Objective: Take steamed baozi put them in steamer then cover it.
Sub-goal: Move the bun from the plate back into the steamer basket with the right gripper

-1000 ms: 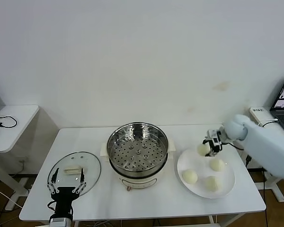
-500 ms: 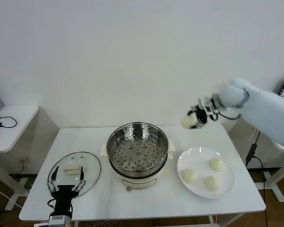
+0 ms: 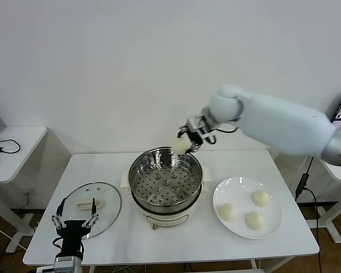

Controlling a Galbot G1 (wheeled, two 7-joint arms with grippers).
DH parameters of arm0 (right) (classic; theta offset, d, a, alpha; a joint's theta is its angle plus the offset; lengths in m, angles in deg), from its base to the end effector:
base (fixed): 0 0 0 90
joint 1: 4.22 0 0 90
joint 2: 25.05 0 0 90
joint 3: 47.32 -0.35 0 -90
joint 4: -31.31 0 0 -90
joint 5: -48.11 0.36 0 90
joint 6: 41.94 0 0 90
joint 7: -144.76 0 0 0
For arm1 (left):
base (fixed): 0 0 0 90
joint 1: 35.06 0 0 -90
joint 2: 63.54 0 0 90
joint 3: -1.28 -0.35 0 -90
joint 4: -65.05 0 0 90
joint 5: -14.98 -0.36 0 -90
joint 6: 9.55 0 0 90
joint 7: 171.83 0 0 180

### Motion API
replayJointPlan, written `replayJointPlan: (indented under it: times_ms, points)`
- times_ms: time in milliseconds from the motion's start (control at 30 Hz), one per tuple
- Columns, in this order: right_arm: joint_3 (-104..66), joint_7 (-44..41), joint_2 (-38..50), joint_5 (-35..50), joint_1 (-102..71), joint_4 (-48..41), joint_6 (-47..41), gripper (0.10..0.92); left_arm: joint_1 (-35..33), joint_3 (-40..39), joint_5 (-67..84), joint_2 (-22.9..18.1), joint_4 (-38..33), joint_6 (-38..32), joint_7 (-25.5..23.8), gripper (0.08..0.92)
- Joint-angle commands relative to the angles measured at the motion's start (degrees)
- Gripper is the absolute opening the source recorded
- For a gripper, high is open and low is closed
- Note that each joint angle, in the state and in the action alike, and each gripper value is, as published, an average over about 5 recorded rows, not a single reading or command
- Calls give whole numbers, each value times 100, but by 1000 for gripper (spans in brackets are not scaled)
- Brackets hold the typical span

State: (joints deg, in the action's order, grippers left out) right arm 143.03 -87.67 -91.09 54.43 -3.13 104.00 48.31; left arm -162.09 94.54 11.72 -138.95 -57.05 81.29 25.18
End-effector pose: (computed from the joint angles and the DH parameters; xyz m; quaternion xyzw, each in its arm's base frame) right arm 0.5561 0.1233 -0.0512 0.5904 -0.4151 0.6875 0.0807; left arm 0.1532 0.0568 -0.3025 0.0977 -0.9830 -0.1540 0.0223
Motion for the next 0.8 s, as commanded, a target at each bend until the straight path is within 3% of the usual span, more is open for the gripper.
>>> replayJointPlan:
  times_ms: [33, 467, 700, 800]
  points:
    - [355, 176, -724, -1022, -309, -505, 1194, 628, -5, 20, 13, -2, -6, -4, 4, 823]
    - [55, 633, -871, -2415, -841, -1511, 2386, 628, -9, 48, 10, -19, -108, 7, 11, 823]
    - [-32, 802, -999, -2459, -970, -1737, 2566, 639, -2, 57, 8, -7, -121, 6, 16, 823]
    - [-21, 862, -1004, -2290, -961, -1692, 2582, 687, 0, 57, 8, -11, -122, 6, 19, 823]
